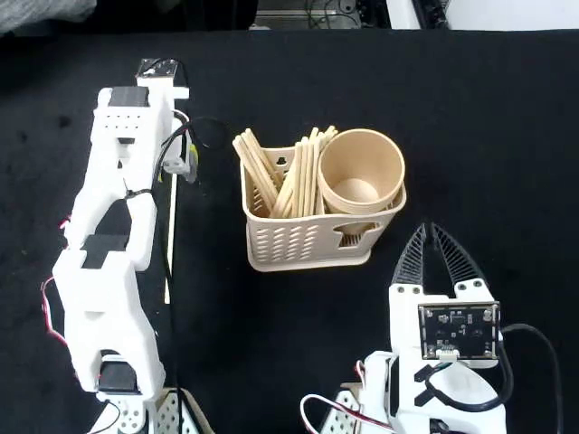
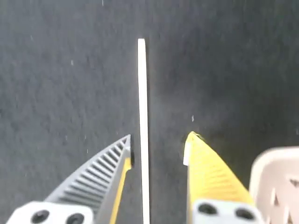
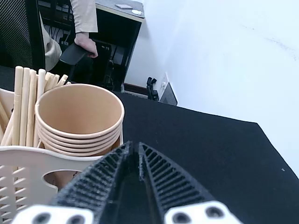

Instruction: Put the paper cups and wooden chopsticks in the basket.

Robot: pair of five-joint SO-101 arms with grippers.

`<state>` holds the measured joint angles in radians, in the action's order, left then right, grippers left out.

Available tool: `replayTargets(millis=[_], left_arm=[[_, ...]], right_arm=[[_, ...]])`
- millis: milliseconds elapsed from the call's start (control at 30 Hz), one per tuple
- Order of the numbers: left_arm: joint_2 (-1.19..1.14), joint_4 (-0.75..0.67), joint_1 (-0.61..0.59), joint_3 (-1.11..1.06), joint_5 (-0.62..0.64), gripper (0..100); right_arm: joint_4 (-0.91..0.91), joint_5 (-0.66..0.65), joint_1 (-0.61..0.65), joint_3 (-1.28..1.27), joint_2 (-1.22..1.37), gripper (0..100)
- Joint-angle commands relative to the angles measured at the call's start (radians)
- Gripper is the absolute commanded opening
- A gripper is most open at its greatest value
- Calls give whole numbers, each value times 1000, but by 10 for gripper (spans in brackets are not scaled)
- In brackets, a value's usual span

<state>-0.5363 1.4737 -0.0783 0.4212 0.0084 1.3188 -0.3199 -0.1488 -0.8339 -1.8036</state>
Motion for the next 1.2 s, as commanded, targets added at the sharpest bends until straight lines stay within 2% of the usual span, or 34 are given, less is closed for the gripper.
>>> replayTargets(millis=[0, 200, 600, 800, 833, 1100, 1167], left_arm=[[35, -114, -28, -42, -2, 187], [-123, -158, -53, -1, 0, 185], [-425, 115, -64, 438, 0, 182], [-526, 229, -62, 622, 0, 27], [-540, 245, -62, 647, 0, 29], [-585, 285, -62, 711, 2, 29], [-571, 287, -61, 710, 34, 29]], right_arm=[[2, -9, -6, 2, -1, 25], [2, -9, -6, 2, -1, 25], [2, -9, -6, 2, -1, 25], [2, -9, -6, 1, -1, 25], [2, -9, -6, 1, -1, 25], [3, -9, -6, 1, -2, 25], [3, -9, -6, 1, -2, 25]])
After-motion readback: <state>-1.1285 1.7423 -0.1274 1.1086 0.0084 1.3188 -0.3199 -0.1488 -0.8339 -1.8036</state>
